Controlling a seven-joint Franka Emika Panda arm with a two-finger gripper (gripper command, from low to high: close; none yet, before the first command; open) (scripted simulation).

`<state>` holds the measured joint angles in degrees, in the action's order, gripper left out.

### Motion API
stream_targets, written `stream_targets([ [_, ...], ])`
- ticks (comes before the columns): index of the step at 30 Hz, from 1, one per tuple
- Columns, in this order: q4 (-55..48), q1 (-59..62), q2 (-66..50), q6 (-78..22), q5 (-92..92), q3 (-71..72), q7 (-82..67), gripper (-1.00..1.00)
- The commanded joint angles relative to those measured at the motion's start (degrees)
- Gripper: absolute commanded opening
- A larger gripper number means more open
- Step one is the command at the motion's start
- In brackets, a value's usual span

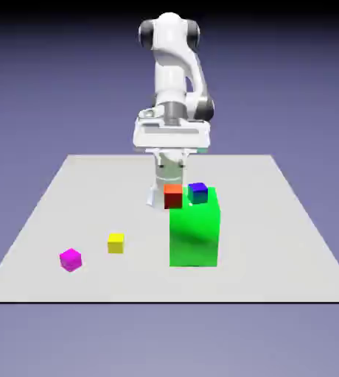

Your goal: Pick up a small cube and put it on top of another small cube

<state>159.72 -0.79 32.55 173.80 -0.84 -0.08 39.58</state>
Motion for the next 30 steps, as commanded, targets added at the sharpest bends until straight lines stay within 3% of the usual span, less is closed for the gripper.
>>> stream_targets([
  [1, 0.04, 1.71, -2.08, -0.73, 0.02, -0.29, -1.9, 0.0],
  [16, 3.86, 27.16, -32.42, -10.93, 2.53, -4.31, -22.45, 0.0],
  [21, 4.1, 27.62, -32.56, -10.95, 2.69, -4.32, -22.07, 0.0],
  [30, 4.1, 40.15, -32.56, -10.95, 2.69, -4.32, -22.07, 0.0],
])
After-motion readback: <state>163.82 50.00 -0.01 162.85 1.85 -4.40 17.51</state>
